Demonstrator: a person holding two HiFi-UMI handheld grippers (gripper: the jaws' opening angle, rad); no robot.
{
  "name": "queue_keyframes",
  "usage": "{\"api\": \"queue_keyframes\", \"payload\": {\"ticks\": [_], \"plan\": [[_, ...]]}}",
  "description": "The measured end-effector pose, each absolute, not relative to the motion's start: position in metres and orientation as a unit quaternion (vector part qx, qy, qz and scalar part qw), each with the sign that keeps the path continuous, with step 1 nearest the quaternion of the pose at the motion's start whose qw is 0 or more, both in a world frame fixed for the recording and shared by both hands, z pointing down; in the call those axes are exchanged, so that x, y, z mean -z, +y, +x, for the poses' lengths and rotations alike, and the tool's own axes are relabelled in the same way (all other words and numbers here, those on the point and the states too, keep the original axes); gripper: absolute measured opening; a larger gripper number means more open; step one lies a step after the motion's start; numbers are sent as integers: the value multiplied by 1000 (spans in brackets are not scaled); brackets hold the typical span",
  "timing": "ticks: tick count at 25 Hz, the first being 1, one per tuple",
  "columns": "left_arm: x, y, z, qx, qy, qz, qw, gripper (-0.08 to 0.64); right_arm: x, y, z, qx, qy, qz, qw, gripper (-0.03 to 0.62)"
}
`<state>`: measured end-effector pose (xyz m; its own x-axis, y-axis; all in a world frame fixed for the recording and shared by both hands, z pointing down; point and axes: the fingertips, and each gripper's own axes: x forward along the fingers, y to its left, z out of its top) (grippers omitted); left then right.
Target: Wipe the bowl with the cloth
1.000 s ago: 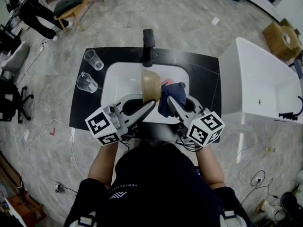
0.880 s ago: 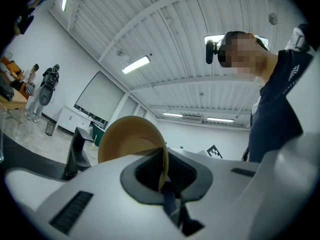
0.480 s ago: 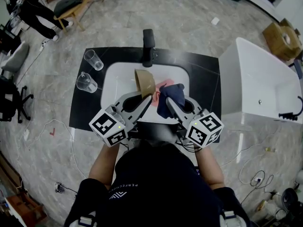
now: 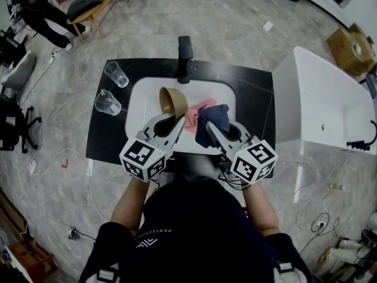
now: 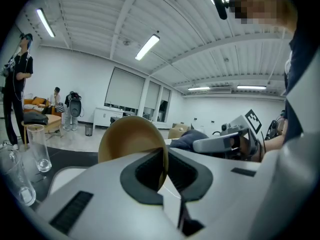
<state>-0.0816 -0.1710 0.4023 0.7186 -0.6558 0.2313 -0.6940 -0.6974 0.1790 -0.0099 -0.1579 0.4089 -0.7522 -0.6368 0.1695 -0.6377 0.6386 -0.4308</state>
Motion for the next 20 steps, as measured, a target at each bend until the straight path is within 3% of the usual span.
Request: {"api": "queue_keyframes", "payload": {"ticks": [20], "plan": [[-436,-173,-83,-128,-386,900,155,14,-418,-160,-12,-228,-906,356,27,92]]}}
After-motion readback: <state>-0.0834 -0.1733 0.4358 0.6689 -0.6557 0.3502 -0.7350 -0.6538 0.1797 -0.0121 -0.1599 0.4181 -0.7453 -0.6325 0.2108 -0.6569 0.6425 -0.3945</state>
